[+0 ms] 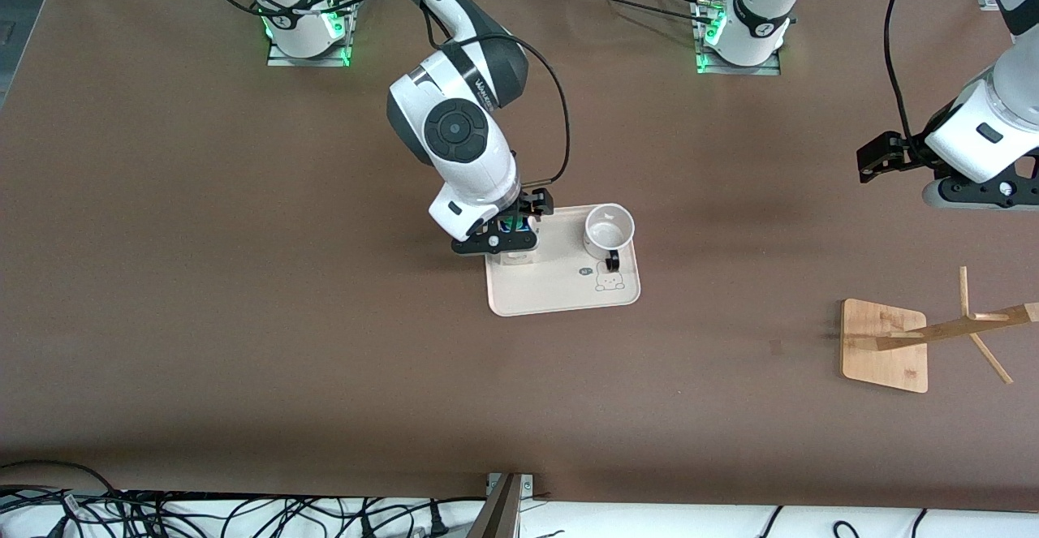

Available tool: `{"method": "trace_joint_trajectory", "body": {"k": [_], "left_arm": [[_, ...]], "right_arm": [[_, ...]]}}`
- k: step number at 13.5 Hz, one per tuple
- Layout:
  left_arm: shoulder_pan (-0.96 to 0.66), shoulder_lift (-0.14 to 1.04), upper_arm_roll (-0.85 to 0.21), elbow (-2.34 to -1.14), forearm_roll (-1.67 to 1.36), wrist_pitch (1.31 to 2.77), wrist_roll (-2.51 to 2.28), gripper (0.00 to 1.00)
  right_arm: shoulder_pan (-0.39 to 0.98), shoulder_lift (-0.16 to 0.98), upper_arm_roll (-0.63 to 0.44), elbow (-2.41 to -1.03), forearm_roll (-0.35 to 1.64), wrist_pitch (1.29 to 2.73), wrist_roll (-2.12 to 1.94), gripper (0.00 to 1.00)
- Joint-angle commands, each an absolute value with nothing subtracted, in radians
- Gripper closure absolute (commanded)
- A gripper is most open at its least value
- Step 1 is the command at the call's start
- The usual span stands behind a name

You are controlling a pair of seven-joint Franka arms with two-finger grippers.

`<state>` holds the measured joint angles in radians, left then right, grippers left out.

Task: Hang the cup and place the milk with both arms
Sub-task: 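Grasp the milk carton with the right gripper while the left gripper approaches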

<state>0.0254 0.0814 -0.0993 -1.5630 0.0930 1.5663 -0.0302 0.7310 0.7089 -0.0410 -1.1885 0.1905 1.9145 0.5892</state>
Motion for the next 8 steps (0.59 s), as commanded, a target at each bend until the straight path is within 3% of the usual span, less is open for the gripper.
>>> {"method": "trace_joint_trajectory", "body": {"k": [1,8], "left_arm": [[0.031,0.090,-0.103,-1.548,0.077,1.571,-0.034,0.00],[0.038,0.115,-0.095,-1.548,0.084,1.600,-0.031,0.00]], "right_arm": [[0.752,0.738,-0.057,-1.157,0.192,1.910,0.603,0.00],[0.750,0.738,-0.057,-1.190,0.190,1.910,0.591,0.00]]}}
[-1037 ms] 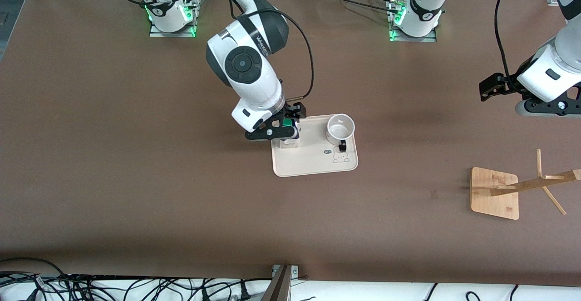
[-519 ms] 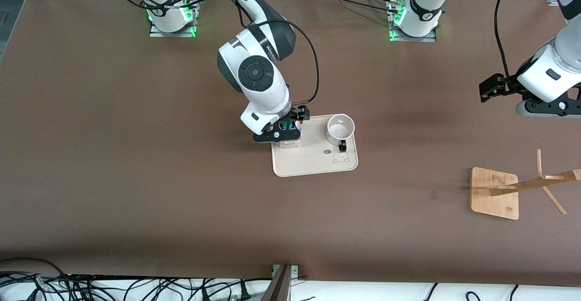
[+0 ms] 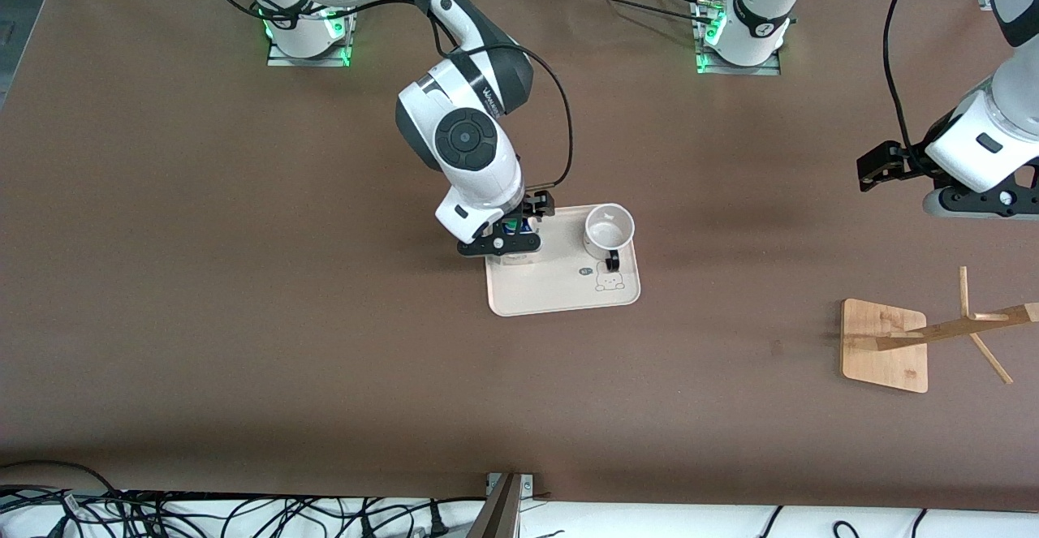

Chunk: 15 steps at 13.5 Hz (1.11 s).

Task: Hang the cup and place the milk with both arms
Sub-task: 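Grasp the milk carton with the right gripper while the left gripper approaches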

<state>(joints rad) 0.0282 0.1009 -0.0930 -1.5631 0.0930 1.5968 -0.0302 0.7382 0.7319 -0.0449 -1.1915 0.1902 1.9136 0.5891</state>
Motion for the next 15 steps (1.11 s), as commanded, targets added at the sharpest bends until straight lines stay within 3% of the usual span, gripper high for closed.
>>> {"method": "trace_joint_trajectory", "body": {"k": [1,7,8,10,11,15], "left_arm": [[0.040,0.118,-0.095,-1.548,0.081,1.600,-0.031,0.00],[0.032,0.149,-0.100,-1.546,0.075,1.601,-0.002,0.00],[0.037,0.164,-0.103,-1.545,0.071,1.595,0.008,0.00],[0.037,0.166,-0.104,-1.542,0.046,1.589,0.008,0.00],[0.037,0.164,-0.107,-1.540,0.048,1.589,0.006,0.00],[0.040,0.166,-0.106,-1.542,0.046,1.589,0.008,0.00]], "right_arm": [[0.750,0.738,-0.055,-1.195,0.190,1.910,0.592,0.00],[0.752,0.738,-0.055,-1.223,0.193,1.921,0.589,0.00],[0.750,0.738,-0.055,-1.223,0.201,1.922,0.588,0.09],[0.750,0.739,-0.055,-1.224,0.204,1.936,0.589,0.37],[0.750,0.739,-0.055,-1.224,0.204,1.937,0.589,0.43],[0.749,0.738,-0.055,-1.221,0.204,1.936,0.606,0.48]]}}
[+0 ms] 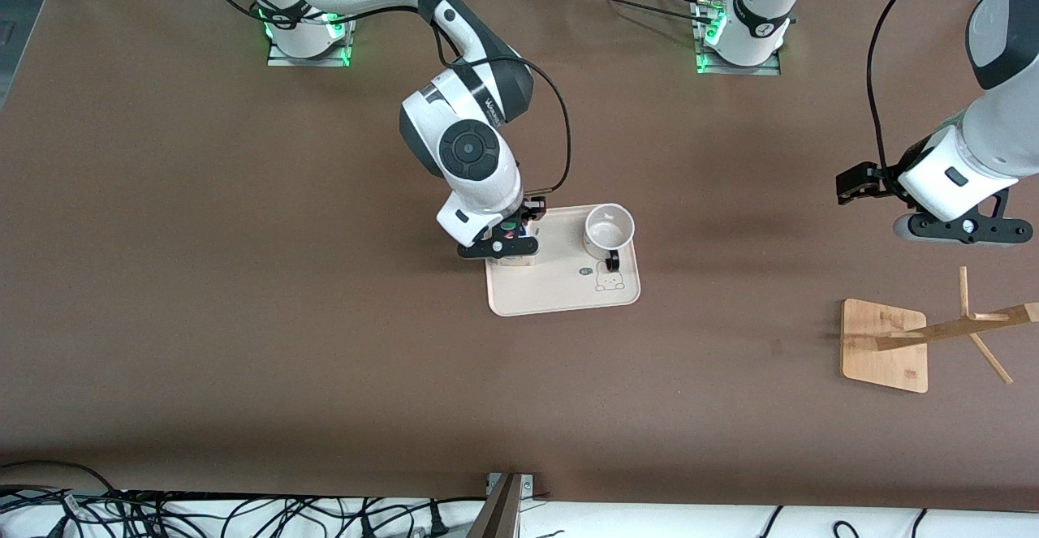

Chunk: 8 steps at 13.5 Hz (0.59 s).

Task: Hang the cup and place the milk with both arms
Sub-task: 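Grasp the milk carton with the right gripper while the left gripper approaches, then carry the carton away with the right gripper while the left gripper grasps the mug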

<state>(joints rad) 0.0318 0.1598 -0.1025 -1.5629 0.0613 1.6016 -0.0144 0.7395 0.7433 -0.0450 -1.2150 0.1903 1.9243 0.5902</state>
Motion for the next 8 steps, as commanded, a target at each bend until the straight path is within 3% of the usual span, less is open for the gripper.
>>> {"method": "trace_joint_trajectory", "body": {"k": [1,8], "left_arm": [[0.040,0.164,-0.106,-1.540,0.046,1.589,0.008,0.00],[0.008,0.193,-0.143,-1.548,-0.031,1.588,-0.049,0.00]], "right_arm": [[0.746,0.736,-0.054,-1.220,0.204,1.934,0.606,0.49],[0.744,0.738,-0.052,-1.218,0.202,1.936,0.633,0.54]]}}
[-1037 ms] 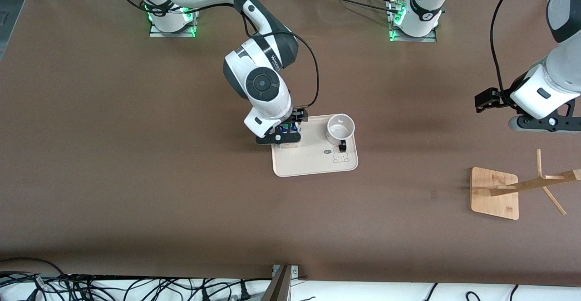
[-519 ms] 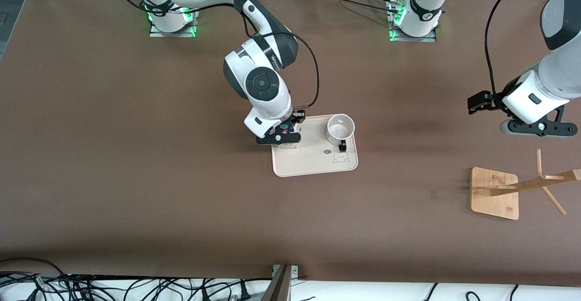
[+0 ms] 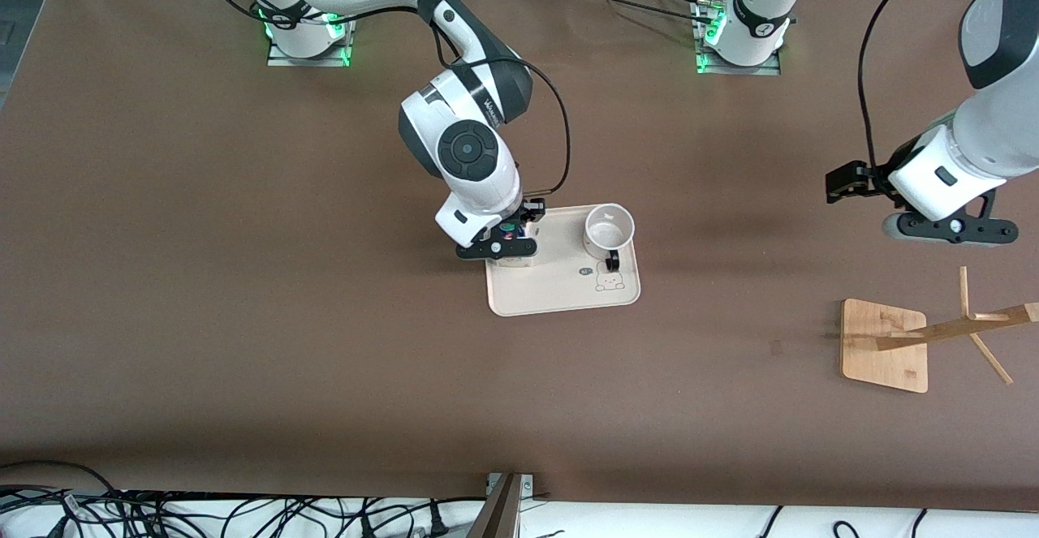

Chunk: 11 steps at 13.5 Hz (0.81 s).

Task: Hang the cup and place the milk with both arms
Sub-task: 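Carry the carton away with the right gripper while the left gripper grasps the mug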

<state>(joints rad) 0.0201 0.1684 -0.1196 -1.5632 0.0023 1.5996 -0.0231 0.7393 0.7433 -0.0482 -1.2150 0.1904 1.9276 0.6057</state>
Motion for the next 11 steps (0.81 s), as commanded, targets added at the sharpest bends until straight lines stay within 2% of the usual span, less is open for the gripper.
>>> {"method": "trace_joint_trajectory", "body": {"k": [1,4,7,11], "left_arm": [[-0.006,0.201,-0.164,-1.551,-0.035,1.588,-0.078,0.00],[-0.043,0.248,-0.201,-1.552,-0.064,1.594,-0.201,0.00],[-0.058,0.310,-0.202,-1.554,-0.165,1.636,-0.206,0.00],[-0.095,0.388,-0.202,-1.557,-0.227,1.721,-0.209,0.00]], "right_arm": [[0.744,0.738,-0.054,-1.216,0.201,1.936,0.634,0.54],[0.749,0.718,-0.061,-1.213,0.201,1.931,0.627,0.54],[0.741,0.649,-0.060,-1.216,0.198,1.921,0.624,0.54],[0.655,0.539,-0.061,-1.223,0.192,1.824,0.603,0.54]]}}
